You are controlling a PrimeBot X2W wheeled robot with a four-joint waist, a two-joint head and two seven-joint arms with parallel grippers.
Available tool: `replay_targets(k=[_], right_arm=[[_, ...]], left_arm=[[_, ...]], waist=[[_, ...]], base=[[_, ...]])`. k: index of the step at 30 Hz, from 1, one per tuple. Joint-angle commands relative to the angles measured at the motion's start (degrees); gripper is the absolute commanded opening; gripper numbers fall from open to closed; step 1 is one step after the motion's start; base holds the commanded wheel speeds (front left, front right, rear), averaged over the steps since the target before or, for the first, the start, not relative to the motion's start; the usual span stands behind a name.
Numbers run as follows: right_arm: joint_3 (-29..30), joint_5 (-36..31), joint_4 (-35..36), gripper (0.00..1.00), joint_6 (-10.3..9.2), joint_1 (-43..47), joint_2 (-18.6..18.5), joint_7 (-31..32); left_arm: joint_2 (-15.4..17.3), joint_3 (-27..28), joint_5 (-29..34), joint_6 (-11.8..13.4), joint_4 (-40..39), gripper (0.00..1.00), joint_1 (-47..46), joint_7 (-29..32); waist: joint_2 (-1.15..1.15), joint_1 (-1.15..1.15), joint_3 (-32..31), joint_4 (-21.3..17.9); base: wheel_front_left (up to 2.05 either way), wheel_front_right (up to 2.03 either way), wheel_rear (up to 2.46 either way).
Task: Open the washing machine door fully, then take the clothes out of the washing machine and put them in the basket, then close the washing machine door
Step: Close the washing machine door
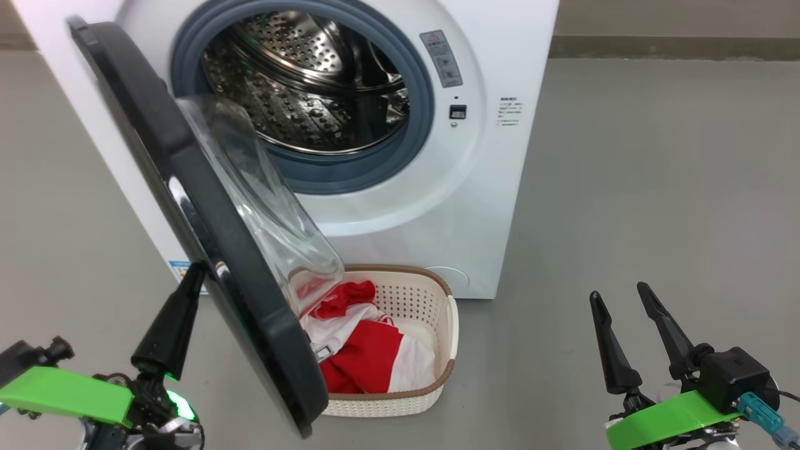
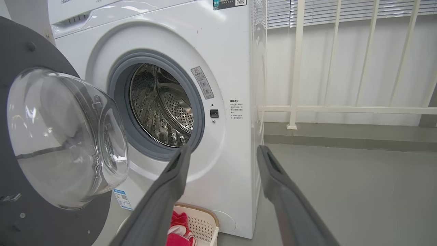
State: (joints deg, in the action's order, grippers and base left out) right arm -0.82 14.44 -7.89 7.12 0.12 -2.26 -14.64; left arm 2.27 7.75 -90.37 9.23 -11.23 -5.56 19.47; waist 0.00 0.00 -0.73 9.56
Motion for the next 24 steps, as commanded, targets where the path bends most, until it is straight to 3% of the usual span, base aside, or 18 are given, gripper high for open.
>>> replay_targets(k=[1,24], right_arm=[[-1.43,-0.51,1.29,1.00,0.36,-1.99,-0.62,-0.36],[-1.15,-0.78,1.96,1.00,0.36,-4.41,-0.62,-0.36]], left_arm=[[0.62,0.69,-0.66,-1.00,-0.94,0.00,-1.75,-0.39],[0.61,-3.84,-4.78,-5.95,8.16,0.00,-12.14,-7.16]], waist=[[0.00,0.00,0.24,-0.94],[0.00,0.00,4.84,-10.71]], base=[[0.00,0.00,0.00],[0.00,0.00,0.00]])
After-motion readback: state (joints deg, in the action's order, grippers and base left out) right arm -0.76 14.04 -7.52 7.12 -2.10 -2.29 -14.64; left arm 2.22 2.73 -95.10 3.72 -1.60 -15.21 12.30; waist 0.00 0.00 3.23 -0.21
